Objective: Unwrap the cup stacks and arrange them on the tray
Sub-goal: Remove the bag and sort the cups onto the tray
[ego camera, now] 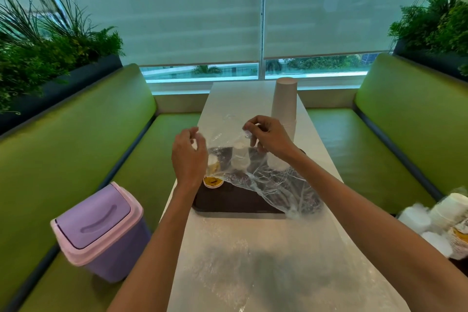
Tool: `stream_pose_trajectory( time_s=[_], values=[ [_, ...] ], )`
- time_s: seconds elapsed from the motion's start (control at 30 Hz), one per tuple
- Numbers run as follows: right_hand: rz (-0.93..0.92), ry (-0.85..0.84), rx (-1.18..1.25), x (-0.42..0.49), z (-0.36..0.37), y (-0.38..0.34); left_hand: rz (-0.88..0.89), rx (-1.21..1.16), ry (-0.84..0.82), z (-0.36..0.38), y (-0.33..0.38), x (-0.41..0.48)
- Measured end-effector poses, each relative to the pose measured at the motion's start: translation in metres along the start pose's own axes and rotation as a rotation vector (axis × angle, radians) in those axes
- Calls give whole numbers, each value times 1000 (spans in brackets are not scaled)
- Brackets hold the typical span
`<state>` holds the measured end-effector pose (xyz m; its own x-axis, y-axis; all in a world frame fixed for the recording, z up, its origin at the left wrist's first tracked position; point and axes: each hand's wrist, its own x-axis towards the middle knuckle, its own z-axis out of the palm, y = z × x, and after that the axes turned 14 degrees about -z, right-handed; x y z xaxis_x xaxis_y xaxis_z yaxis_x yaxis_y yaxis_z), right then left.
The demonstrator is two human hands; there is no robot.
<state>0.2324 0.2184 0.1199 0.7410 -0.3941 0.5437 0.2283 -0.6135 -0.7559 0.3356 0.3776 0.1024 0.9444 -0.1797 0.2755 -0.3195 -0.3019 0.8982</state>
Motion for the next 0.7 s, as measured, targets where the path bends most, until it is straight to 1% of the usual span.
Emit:
stream_pose_trajectory(
  time_s=[0.1,0.17,0.27,0.37,0.43,0.5,0.6,0.7],
  values=[
    [-14,-55,29,-1,2,-8,-16,32,-206,9,23,6],
    [9,-68,64,-2,1,-15,5,-27,-289,13,28,6],
    [141,-101,118,-10,-14,-15,25,-174,-250,13,27,10],
    [275,-138,15,-31,-36,2,-18,-277,-230,11,22,17],
    [313,-149,-57,-47,-43,14,-70,-304,-205,11,16,21],
    [296,-107,-164,-56,-40,21,-116,-313,-170,11,11,22],
    [214,-7,-341,-61,-30,28,-160,-316,-146,12,6,21],
    [117,109,-429,-64,-21,34,-115,-208,-105,12,-1,19]
  ],
)
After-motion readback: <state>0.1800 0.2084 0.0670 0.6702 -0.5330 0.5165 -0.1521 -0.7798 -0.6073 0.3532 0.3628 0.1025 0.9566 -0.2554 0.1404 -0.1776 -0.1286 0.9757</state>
